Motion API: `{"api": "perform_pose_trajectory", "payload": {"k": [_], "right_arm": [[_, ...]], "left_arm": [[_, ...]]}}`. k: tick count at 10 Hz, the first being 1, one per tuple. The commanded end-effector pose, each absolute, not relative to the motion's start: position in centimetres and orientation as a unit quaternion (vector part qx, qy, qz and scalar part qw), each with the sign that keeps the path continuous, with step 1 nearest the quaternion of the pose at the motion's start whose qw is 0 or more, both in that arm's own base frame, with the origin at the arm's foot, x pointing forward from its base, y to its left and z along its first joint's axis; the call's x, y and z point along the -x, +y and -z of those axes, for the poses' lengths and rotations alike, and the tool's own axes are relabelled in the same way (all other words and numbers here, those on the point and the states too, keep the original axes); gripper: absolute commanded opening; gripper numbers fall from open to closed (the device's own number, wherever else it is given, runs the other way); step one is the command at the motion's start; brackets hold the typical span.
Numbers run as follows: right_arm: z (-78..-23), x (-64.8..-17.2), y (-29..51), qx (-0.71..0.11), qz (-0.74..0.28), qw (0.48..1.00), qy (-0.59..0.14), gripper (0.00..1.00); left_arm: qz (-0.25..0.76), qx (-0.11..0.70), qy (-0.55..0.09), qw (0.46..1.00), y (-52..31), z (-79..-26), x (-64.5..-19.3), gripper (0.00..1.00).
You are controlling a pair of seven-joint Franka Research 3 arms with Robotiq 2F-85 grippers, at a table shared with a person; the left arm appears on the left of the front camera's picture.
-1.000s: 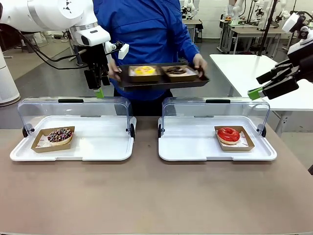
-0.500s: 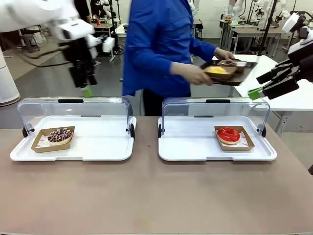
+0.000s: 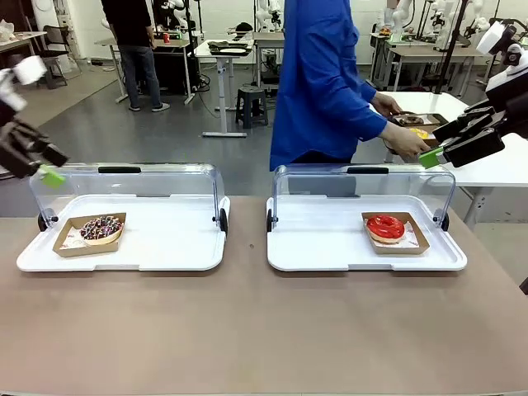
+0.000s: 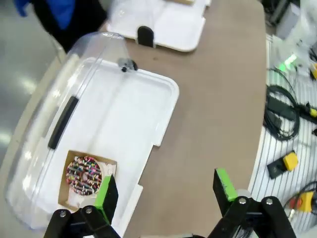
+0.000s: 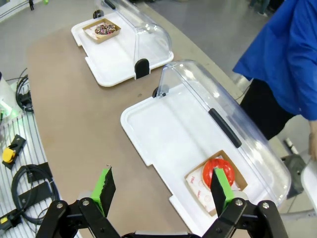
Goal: Provide the desired donut to the person.
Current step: Place the picked Paper togo box onto the Handle tray extended by the person.
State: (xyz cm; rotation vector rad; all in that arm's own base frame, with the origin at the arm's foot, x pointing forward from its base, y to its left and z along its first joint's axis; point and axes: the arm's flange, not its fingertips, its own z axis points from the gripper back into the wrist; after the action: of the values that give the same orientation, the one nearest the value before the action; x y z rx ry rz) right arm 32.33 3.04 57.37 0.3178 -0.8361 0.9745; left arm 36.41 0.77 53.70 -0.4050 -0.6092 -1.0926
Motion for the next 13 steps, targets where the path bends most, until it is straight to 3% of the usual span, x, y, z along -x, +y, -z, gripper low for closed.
{"api": "perform_pose_trajectory", "payload": {"k": [1,2,8,13], "right_arm": [[-57.2,-32.3,3.1,-0.143,-0.455,0.791,-0.383,1.00],[-57.2,-32.3,3.1,-0.143,-0.455,0.791,-0.383,1.00],[-57.2,-32.3,3.1,-0.143,-0.455,0.791,-0.383,1.00],[-57.2,-32.3,3.1,-0.143,-0.455,0.791,-0.383,1.00]], "left_arm": [[0.488,0.149,-0.361,0.780,1.6,-52.0,-33.4,1.00],[0.484,0.150,-0.394,0.767,2.9,-51.5,-32.1,1.00],[0.435,0.124,-0.444,0.774,5.4,-51.6,-29.6,1.00],[0.440,0.132,-0.416,0.785,4.9,-51.7,-30.3,1.00]]}}
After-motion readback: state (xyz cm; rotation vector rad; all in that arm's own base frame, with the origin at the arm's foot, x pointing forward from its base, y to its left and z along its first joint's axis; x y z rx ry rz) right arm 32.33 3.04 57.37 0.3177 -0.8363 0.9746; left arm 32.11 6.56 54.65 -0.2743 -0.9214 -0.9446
